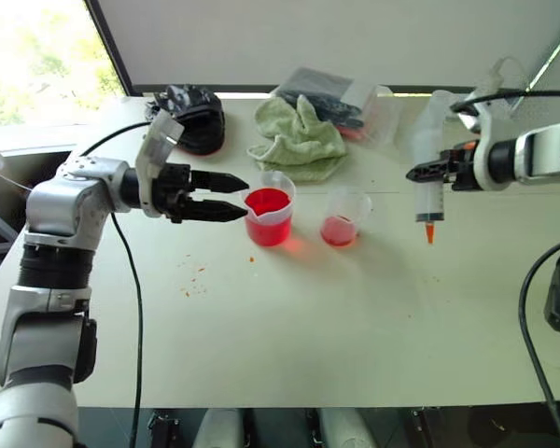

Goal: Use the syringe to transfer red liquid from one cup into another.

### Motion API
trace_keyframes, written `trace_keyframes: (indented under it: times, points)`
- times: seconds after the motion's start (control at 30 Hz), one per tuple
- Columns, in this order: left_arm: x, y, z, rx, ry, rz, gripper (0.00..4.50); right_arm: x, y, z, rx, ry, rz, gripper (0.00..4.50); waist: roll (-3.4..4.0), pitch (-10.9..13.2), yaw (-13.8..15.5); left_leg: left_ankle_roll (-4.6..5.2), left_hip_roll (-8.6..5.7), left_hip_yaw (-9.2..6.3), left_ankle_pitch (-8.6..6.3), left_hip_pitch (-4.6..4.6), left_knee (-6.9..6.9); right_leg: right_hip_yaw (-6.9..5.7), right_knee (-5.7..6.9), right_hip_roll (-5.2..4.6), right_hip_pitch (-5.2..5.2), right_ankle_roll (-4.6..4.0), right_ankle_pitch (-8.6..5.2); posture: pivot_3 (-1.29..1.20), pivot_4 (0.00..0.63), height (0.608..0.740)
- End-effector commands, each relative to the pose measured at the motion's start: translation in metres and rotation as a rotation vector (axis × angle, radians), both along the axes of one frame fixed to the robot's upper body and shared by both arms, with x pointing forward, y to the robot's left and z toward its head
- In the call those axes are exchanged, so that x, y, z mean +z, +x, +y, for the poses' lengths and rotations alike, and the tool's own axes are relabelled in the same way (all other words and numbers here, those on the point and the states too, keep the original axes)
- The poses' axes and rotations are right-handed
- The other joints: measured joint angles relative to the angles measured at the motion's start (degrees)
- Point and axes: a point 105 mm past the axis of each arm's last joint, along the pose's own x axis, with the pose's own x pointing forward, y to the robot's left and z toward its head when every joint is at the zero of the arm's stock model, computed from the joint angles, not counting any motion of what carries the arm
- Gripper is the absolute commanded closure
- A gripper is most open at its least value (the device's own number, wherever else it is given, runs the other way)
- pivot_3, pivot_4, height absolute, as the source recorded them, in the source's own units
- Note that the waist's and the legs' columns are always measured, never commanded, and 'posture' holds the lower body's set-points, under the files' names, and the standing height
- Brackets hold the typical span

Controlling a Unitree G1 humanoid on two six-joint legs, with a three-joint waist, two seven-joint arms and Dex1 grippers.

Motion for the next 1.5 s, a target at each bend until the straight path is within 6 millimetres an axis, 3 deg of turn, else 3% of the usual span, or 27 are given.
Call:
trace_keyframes:
  times: [0.03, 0.3, 0.57, 0.77, 0.93, 1.1, 1.23, 1.37, 1.5]
  points:
    - [0.007, -0.011, 0.004, -0.009, 0.013, -0.038, 1.35, -0.016, 0.001, 0.0, -0.018, 0.017, 0.079, 3.08, 0.0, 0.0, 0.04, 0.0, 0.0, 0.0, 0.0, 0.0, 0.0, 0.0, 0.0, -0.01, 0.0, 0.0, 0.0, 0.0, 0.15, 0.711]
    - [0.007, -0.016, 0.006, 0.001, 0.04, -0.042, 1.35, -0.053, 0.007, -0.005, -0.127, 0.018, 0.245, 3.08, 0.0, 0.0, 0.2, 0.0, -0.01, 0.0, 0.0, -0.04, 0.03, -0.01, -0.03, -0.02, 0.01, 0.0, 0.0, 0.0, 0.15, 0.711]
    - [0.005, -0.018, 0.004, 0.016, 0.042, -0.043, 1.35, -0.066, 0.009, -0.006, -0.152, -0.007, 0.278, 3.08, 0.0, 0.0, 0.04, 0.0, -0.01, 0.0, 0.0, -0.03, 0.01, 0.0, -0.03, -0.01, 0.0, 0.0, 0.0, 0.0, 0.15, 0.711]
    - [0.004, -0.019, 0.004, 0.022, 0.038, -0.038, 1.31, -0.069, 0.009, -0.003, -0.143, -0.014, 0.277, 0.2, 0.0, 0.0, 0.09, 0.0, -0.01, 0.0, 0.0, -0.03, 0.01, -0.01, -0.03, 0.0, 0.01, 0.0, 0.0, 0.0, 0.15, 0.711]
    - [0.004, -0.02, 0.004, 0.029, 0.032, -0.03, 1.31, -0.069, 0.008, -0.005, -0.136, -0.018, 0.272, 0.04, 0.0, 0.0, 0.08, 0.0, -0.01, 0.0, 0.0, -0.03, 0.01, -0.01, -0.03, 0.0, 0.01, 0.0, 0.0, 0.0, 0.15, 0.711]
    - [0.004, -0.021, 0.007, 0.049, 0.018, -0.013, 1.31, -0.054, 0.002, -0.012, -0.089, -0.055, 0.182, 0.04, 0.0, 0.0, 0.22, 0.0, -0.01, 0.0, 0.0, -0.04, 0.01, -0.01, -0.03, -0.01, 0.01, 0.0, 0.0, 0.0, 0.15, 0.711]
    - [0.004, -0.023, 0.008, 0.067, 0.0, 0.004, 1.31, -0.027, -0.011, -0.013, 0.006, -0.104, 0.064, 0.04, 0.0, 0.0, 0.21, 0.02, -0.01, -0.01, -0.01, -0.05, 0.01, -0.01, -0.06, -0.01, 0.01, 0.0, 0.0, 0.0, 0.15, 0.711]
    - [0.001, -0.025, 0.013, 0.136, -0.008, 0.012, 1.31, 0.006, -0.037, -0.002, 0.233, -0.178, -0.152, 0.04, 0.0, 0.0, 0.28, 0.05, 0.01, -0.03, -0.03, -0.04, -0.03, -0.01, -0.1, 0.01, 0.01, 0.0, 0.0, 0.0, 0.15, 0.711]
    - [0.0, -0.026, 0.016, 0.207, -0.034, 0.018, 1.31, 0.01, -0.06, 0.004, 0.45, -0.247, -0.324, 0.04, -0.01, 0.01, 0.58, 0.34, 0.0, -0.06, -0.2, 0.0, 0.01, -0.02, -0.15, 0.0, 0.11, 0.01, 0.0, 0.0, 0.15, 0.711]
